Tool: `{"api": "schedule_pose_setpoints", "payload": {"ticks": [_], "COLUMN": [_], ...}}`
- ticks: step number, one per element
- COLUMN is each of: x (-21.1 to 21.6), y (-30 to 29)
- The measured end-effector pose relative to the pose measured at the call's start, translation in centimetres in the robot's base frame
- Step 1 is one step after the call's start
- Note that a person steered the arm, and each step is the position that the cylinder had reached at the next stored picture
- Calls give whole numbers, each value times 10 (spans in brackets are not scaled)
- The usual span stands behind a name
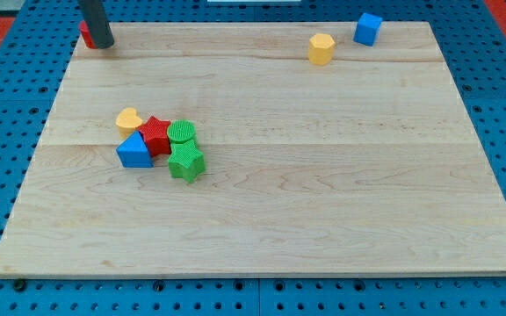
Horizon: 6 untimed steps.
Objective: Point your arm at the center
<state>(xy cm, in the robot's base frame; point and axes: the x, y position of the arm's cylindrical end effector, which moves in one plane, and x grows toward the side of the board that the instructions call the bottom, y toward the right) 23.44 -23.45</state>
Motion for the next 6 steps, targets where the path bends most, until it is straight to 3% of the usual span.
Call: {"api": "schedule_pose_setpoints", "payload": {"ticks": [1,3,4,5,6], "x": [18,156,211,240,282], "y": [26,196,205,271,268]}}
